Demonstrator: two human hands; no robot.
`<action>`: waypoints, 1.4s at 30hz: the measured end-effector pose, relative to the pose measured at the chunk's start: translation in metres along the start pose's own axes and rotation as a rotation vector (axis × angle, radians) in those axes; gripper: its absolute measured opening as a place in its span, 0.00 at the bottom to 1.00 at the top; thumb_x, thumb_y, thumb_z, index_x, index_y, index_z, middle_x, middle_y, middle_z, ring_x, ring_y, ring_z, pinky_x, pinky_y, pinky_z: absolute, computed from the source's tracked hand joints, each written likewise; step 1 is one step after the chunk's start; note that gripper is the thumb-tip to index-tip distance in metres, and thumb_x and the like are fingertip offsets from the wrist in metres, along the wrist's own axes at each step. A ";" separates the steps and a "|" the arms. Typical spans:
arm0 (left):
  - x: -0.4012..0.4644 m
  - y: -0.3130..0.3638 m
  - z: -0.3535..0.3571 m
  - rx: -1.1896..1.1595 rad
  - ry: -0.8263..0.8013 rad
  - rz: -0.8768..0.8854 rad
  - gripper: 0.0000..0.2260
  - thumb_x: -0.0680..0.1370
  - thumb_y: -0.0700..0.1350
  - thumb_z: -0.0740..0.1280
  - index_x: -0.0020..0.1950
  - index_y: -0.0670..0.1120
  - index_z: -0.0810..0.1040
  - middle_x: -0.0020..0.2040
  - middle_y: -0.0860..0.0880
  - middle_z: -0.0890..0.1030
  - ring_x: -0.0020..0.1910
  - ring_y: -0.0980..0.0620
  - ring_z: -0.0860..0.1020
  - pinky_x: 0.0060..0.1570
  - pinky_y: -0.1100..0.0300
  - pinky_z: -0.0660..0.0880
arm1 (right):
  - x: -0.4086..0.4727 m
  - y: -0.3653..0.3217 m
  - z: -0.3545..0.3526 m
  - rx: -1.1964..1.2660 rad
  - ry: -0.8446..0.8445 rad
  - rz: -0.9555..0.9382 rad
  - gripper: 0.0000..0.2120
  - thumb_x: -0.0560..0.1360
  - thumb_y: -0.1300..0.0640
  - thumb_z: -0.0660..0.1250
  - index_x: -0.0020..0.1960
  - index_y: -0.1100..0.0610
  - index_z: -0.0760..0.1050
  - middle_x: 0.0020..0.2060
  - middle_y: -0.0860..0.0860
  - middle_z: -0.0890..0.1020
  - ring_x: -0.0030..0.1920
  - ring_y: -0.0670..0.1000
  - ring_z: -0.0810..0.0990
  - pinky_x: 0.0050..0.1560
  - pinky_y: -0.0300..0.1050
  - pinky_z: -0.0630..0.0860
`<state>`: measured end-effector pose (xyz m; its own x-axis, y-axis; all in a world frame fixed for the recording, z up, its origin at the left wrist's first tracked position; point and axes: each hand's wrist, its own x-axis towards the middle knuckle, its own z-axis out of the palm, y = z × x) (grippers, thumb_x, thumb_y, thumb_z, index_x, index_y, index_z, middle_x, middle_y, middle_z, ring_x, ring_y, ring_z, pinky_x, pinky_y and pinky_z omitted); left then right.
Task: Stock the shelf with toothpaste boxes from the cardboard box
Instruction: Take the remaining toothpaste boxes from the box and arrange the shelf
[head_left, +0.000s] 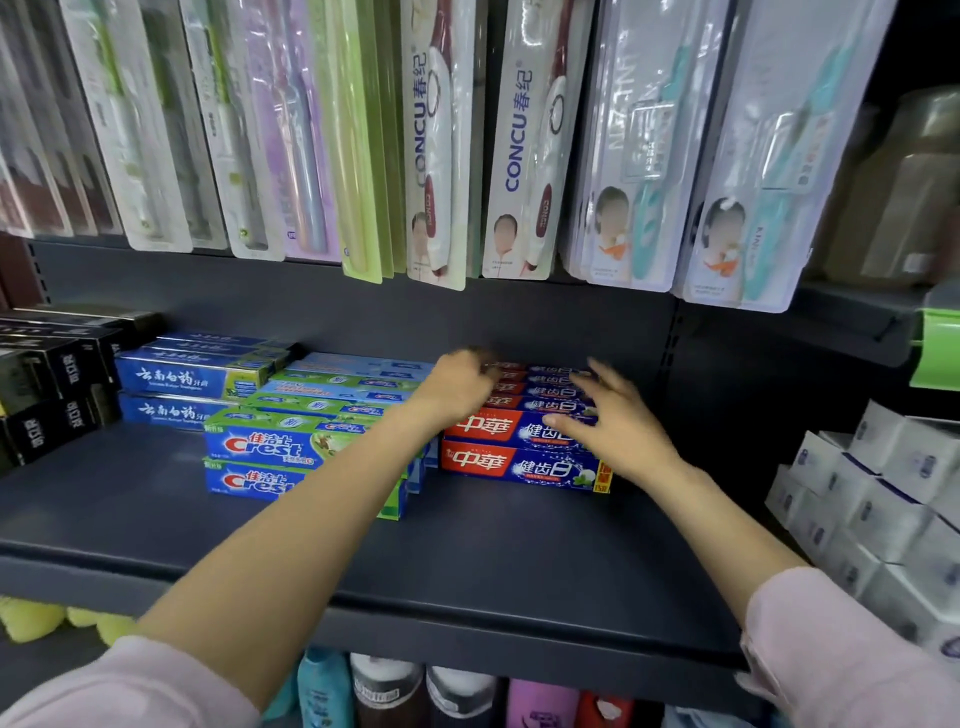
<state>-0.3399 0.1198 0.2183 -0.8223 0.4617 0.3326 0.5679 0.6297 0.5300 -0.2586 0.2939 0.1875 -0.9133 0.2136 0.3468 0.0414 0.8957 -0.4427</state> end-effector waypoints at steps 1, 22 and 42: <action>-0.005 0.001 0.000 0.066 -0.044 0.046 0.16 0.82 0.44 0.55 0.66 0.42 0.73 0.65 0.41 0.75 0.62 0.42 0.74 0.55 0.58 0.70 | -0.005 -0.001 0.002 -0.063 0.012 -0.052 0.37 0.72 0.39 0.66 0.75 0.53 0.60 0.77 0.50 0.54 0.77 0.52 0.52 0.76 0.51 0.54; -0.015 -0.011 0.016 0.319 -0.186 0.085 0.37 0.71 0.38 0.72 0.76 0.45 0.58 0.73 0.44 0.63 0.71 0.43 0.63 0.68 0.52 0.64 | -0.024 -0.017 0.028 -0.570 0.098 -0.148 0.41 0.70 0.51 0.72 0.76 0.56 0.54 0.74 0.52 0.62 0.74 0.52 0.60 0.75 0.46 0.45; -0.055 -0.040 -0.039 0.004 0.011 -0.050 0.24 0.76 0.37 0.65 0.72 0.43 0.67 0.72 0.44 0.69 0.65 0.42 0.73 0.55 0.62 0.70 | -0.029 -0.072 0.033 -0.402 0.053 -0.271 0.39 0.74 0.50 0.69 0.77 0.57 0.51 0.75 0.52 0.57 0.75 0.53 0.56 0.75 0.47 0.49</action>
<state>-0.3186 0.0446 0.2095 -0.8501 0.4226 0.3142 0.5261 0.6543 0.5433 -0.2483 0.2102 0.1814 -0.8916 -0.0379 0.4513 -0.0322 0.9993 0.0203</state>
